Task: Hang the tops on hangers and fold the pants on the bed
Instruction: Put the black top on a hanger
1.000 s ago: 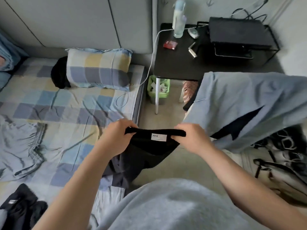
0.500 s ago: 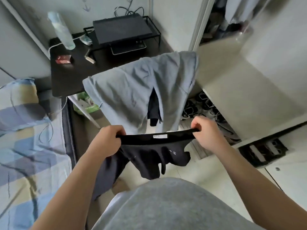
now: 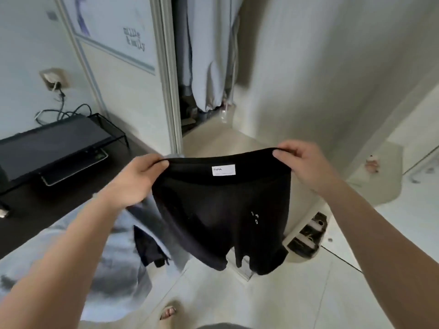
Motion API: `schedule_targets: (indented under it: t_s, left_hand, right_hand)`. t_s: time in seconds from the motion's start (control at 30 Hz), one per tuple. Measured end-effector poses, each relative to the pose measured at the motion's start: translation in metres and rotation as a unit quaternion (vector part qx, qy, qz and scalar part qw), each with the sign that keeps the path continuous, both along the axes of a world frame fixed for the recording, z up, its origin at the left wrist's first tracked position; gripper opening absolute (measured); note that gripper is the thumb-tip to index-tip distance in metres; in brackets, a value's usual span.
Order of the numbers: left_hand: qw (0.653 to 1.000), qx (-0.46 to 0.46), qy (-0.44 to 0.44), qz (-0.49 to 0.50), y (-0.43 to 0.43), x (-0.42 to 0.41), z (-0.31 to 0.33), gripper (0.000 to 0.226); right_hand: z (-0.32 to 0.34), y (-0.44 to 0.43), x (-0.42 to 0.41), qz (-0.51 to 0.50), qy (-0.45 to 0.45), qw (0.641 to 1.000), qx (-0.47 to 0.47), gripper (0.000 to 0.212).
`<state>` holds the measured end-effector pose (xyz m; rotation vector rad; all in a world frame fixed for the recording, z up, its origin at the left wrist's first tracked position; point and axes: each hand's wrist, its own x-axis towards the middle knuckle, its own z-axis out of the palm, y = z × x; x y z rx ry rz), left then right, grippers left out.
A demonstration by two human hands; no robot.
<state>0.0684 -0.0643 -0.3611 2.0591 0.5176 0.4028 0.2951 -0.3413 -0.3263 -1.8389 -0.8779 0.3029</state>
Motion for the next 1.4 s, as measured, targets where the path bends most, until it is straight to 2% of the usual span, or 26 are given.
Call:
schedule_targets:
  t_s: [0.2, 0.33, 0.4, 0.67, 0.87, 0.97, 1.1, 1.27, 1.33, 1.4]
  left_hand:
    - [0.992, 0.053, -0.105, -0.048, 0.051, 0.099, 0.096, 0.033]
    - [0.981, 0.094, -0.149, -0.085, 0.074, 0.147, 0.167, 0.034]
    - [0.973, 0.113, -0.171, -0.101, 0.084, 0.168, 0.202, 0.036]
    - [0.943, 0.138, -0.268, -0.143, 0.102, 0.248, 0.337, 0.037]
    - [0.914, 0.234, -0.318, -0.097, 0.087, 0.296, 0.433, 0.037]
    - [0.901, 0.272, -0.328, -0.082, 0.071, 0.313, 0.477, 0.039]
    - [0.886, 0.307, -0.342, -0.053, 0.043, 0.327, 0.532, 0.041]
    - [0.857, 0.385, -0.339, -0.047, 0.011, 0.346, 0.573, 0.038]
    - [0.851, 0.416, -0.318, -0.044, 0.003, 0.357, 0.577, 0.037]
    - [0.848, 0.438, -0.296, -0.036, 0.0, 0.368, 0.578, 0.034]
  right_hand:
    - [0.085, 0.036, 0.031, -0.138, -0.095, 0.982, 0.092, 0.012]
    - [0.148, 0.057, 0.053, -0.209, -0.153, 0.96, 0.11, 0.024]
    - [0.182, 0.066, 0.062, -0.251, -0.178, 0.945, 0.113, 0.023]
    - [0.332, 0.084, 0.093, -0.351, -0.317, 0.881, 0.033, 0.027]
    - [0.423, 0.081, 0.118, -0.382, -0.358, 0.85, -0.061, 0.026]
    - [0.454, 0.08, 0.129, -0.417, -0.406, 0.799, -0.15, 0.018]
    - [0.487, 0.079, 0.145, -0.474, -0.47, 0.697, -0.262, 0.014]
    - [0.526, 0.069, 0.166, -0.549, -0.546, 0.525, -0.354, 0.029]
    - [0.534, 0.062, 0.177, -0.58, -0.514, 0.497, -0.391, 0.037]
    - [0.535, 0.055, 0.188, -0.604, -0.479, 0.49, -0.407, 0.043]
